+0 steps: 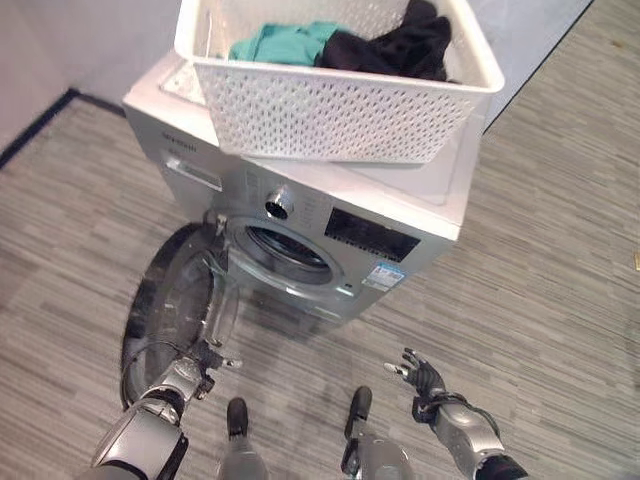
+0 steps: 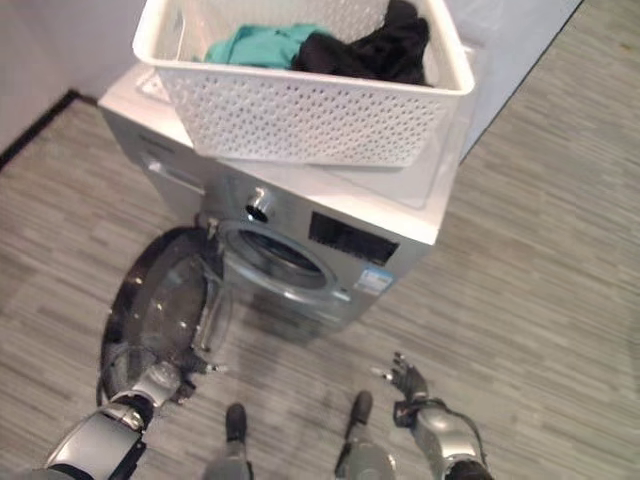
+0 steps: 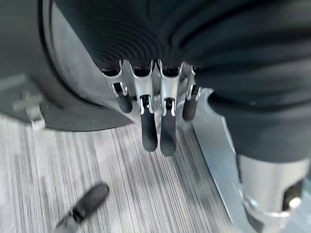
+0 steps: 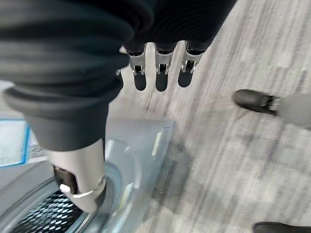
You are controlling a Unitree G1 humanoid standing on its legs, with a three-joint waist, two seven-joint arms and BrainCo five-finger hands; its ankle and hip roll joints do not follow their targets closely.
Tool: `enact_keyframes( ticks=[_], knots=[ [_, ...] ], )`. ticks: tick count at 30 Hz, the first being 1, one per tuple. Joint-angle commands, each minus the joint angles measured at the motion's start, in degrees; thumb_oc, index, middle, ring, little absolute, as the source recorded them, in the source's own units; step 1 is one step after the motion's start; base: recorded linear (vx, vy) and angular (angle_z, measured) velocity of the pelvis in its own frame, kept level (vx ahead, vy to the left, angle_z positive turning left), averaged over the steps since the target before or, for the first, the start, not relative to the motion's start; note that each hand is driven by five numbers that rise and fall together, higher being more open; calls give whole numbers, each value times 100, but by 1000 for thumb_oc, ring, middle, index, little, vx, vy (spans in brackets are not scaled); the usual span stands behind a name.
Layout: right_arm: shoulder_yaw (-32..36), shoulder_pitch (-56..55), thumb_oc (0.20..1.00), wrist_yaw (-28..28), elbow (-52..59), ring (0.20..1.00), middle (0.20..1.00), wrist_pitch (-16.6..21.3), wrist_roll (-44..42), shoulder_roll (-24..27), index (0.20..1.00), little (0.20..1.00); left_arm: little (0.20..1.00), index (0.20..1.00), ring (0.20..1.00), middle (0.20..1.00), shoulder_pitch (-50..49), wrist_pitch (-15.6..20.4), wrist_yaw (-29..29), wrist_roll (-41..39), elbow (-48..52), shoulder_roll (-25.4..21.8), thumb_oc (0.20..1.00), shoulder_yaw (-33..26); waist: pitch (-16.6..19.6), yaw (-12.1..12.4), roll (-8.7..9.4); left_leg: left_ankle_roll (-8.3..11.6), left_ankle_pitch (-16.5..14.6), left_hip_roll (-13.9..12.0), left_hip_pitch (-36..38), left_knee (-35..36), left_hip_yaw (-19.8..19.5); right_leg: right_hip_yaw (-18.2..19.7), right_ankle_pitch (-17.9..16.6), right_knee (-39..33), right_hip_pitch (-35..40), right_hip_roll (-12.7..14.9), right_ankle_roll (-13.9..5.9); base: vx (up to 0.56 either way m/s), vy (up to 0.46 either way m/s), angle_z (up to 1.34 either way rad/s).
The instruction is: Grab the laundry basket,head to the washer,open it,put in the laundry and shut it.
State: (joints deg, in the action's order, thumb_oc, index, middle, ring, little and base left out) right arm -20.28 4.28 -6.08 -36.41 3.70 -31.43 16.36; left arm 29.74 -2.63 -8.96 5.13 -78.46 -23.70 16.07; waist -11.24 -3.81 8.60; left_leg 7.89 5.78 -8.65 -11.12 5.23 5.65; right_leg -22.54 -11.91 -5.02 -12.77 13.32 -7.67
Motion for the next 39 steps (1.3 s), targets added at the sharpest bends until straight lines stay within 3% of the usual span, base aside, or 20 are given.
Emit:
enact_keyframes(
  ticks=[1,8,16,17,20,21,23,24,25,26,28,29,30,32,33,34,39],
  knots=[
    [286,93,1000,-221,298,1000,1000,237,-66,155,1000,1000,1000,1000,1000,1000,598,-179,-758,-95,-396,-805,1000,-106,-237,194,16,-225,-526,69,182,-23,80,185,407,6,462,389,-456,58,-19,-3],
    [431,-178,1000,-162,708,1000,1000,320,-135,249,1000,1000,1000,1000,1000,1000,213,-46,-1108,-496,26,-1448,1000,-827,-190,292,177,-241,-470,59,195,-23,177,181,357,2,416,395,-416,-23,3,-4],
    [923,-485,1000,-316,579,1000,1000,321,139,262,1000,1000,1000,1000,1000,1000,-712,167,-1342,-708,749,-1559,1000,-1419,-50,343,321,-371,-723,172,647,-23,501,417,185,15,563,476,-527,48,95,-18],
    [1368,-649,1000,-409,477,1000,1000,239,253,332,1000,1000,1000,1000,1000,1000,-1290,244,-1387,-782,1230,-1445,1000,-1736,32,331,320,-509,-908,336,943,-62,672,611,11,113,624,586,-605,58,200,-39],
    [1587,-697,1000,-459,517,1000,1000,195,294,389,1000,1000,1000,1000,1000,1000,-1463,256,-1379,-792,1400,-1378,1000,-1826,69,316,303,-562,-977,405,1029,-68,692,689,-60,162,640,639,-632,68,202,-58],
    [2388,-897,1000,-737,868,1000,1000,200,445,548,1000,1000,1000,1000,1000,1000,-1832,297,-1377,-796,1885,-1145,1000,-1952,195,228,201,-685,-1098,585,1169,-92,638,770,-273,385,726,811,-716,112,266,-35],
    [2709,-943,1000,-866,1025,1000,1000,246,473,605,1000,1000,1000,1000,1000,1000,-1883,318,-1375,-798,2008,-1061,1000,-1945,252,164,139,-741,-1131,640,1209,-93,596,853,-277,542,729,853,-709,92,250,1],
    [3285,-968,1000,-1176,1392,1000,1000,399,545,722,1000,1000,1000,1000,1000,1000,-1924,369,-1399,-813,2268,-995,1000,-1955,280,35,12,-865,-1159,733,1274,-106,439,1177,-210,1024,661,817,-626,35,158,34],
    [3302,-990,1000,-1184,1421,1000,1000,382,555,722,1000,1000,1000,1000,1000,1000,-1925,361,-1403,-810,2278,-981,1000,-1946,283,56,5,-868,-1165,736,1272,-109,450,1201,-180,1077,625,823,-626,88,347,33],
    [3935,-1081,1000,-1501,2020,1000,1000,558,977,965,1000,1000,1000,1000,1000,1000,-2021,404,-1369,-725,2631,-921,1000,-1973,259,-66,-170,-1027,-1222,796,1397,-150,261,1611,169,1819,385,501,-446,42,184,35],
    [3952,-1099,1000,-1509,2052,1000,1000,539,991,960,1000,1000,1000,1000,1000,1000,-2021,395,-1371,-720,2644,-908,1000,-1967,283,-38,-169,-1025,-1206,801,1359,-156,286,1646,174,1863,312,503,-433,79,148,9],
    [4550,-974,1000,-1933,2604,1000,1000,580,1813,1426,1000,1000,1000,1000,1000,1000,-2131,417,-1317,-546,2991,-899,1000,-2002,273,-155,-364,-1135,-1328,839,1571,-216,99,1853,498,2168,63,113,-301,220,130,11],
    [4852,-831,1000,-2127,2912,1000,1000,530,2235,1820,1000,1000,1000,1000,1000,1000,-2170,409,-1239,-449,3182,-921,1000,-2009,294,-184,-437,-1142,-1362,860,1644,-194,-25,1947,576,1850,-60,-56,-304,221,130,22],
    [4853,-833,1000,-2127,2915,1000,1000,527,2236,1820,1000,1000,1000,1000,1000,1000,-2171,408,-1239,-449,3184,-919,1000,-2009,295,-186,-443,-1141,-1362,856,1644,-193,-27,1941,569,1838,-54,-60,-303,154,-12,35],
    [4986,-380,1000,-2184,3398,1000,1000,519,2421,2441,1000,1000,1000,1000,1000,1000,-2048,395,-1155,-373,3285,-964,1000,-1881,261,-249,-441,-1131,-1541,923,1835,-274,-290,2122,426,955,-325,-272,-399,263,-48,34],
    [4896,-276,1000,-2110,3500,1000,1000,513,2386,2574,1000,1000,1000,1000,1000,1000,-2012,380,-1139,-365,3304,-988,1000,-1833,249,-252,-401,-1121,-1578,961,1882,-301,-347,2125,357,764,-374,-300,-427,266,-45,39],
    [4458,188,1000,-1860,3666,1000,1000,487,2300,3022,1000,1000,1000,1000,1000,1000,-1906,373,-1066,-363,3188,-947,1000,-1709,193,-273,-315,-1115,-1728,1004,2093,-388,-479,2005,243,391,-332,-433,-492,141,-45,52]
  ],
)
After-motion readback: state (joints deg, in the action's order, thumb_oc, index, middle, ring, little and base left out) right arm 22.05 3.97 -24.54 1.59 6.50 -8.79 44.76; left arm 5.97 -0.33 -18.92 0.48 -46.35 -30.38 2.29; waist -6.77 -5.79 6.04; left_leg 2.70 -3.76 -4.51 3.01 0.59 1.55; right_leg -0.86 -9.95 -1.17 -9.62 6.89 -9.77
